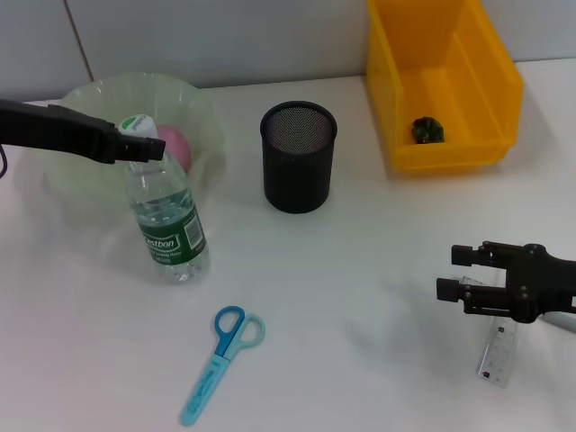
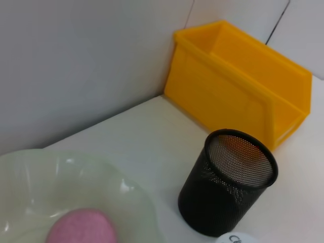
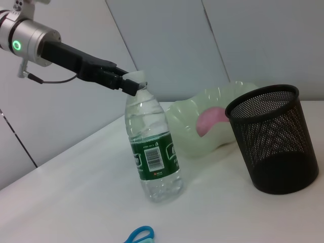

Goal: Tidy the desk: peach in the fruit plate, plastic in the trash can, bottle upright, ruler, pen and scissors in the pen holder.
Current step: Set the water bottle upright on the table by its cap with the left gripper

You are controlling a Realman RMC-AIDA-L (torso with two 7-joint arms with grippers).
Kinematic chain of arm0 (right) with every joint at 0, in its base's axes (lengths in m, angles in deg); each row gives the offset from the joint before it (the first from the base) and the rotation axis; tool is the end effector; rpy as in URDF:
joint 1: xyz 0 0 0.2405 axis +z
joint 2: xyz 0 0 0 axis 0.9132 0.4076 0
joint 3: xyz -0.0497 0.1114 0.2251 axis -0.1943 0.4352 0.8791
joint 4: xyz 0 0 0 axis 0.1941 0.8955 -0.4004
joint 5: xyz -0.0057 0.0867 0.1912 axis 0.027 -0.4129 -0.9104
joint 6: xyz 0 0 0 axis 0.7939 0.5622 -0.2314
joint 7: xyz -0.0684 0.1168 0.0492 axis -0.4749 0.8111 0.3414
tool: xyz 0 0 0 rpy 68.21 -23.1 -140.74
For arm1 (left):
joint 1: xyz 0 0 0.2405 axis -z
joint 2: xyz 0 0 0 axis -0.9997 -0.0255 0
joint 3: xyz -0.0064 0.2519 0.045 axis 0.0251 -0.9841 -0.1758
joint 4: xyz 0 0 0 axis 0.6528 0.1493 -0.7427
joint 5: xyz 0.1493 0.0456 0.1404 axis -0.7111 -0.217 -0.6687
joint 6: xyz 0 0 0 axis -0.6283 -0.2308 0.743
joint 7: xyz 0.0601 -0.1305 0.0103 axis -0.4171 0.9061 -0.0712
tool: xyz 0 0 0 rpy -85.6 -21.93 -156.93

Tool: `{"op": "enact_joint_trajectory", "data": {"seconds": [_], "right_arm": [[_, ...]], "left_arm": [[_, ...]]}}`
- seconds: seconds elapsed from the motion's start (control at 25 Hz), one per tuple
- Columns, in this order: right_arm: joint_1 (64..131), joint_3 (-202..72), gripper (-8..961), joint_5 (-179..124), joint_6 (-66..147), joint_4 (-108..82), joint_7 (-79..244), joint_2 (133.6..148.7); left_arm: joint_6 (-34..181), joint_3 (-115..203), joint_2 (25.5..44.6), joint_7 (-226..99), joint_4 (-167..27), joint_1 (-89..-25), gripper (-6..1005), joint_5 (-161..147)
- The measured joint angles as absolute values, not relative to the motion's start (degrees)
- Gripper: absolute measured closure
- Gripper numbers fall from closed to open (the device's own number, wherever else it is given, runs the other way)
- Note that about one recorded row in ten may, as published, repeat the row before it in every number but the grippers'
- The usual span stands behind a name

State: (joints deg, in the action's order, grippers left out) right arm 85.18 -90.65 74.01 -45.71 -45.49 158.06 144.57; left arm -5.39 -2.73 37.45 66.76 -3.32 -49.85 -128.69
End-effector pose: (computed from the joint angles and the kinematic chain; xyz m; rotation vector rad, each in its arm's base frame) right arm 0.3298 0.2681 0.0260 -2.5862 0.8804 0.7257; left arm -0.1827 0.3961 0.0627 -2.5733 -0.9659 -0.1599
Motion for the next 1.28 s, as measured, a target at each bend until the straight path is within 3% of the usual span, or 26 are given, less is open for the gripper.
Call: {"op": "enact_joint_trajectory", "data": {"seconds": [1.28], "right_arm": [[85.22,-90.65,210,74.02,-44.35,-44.36,158.22,144.46]], "left_arm": [[-6.72,-2.53,37.77,53.01,-1.52,-53.48,502,-124.05]]}}
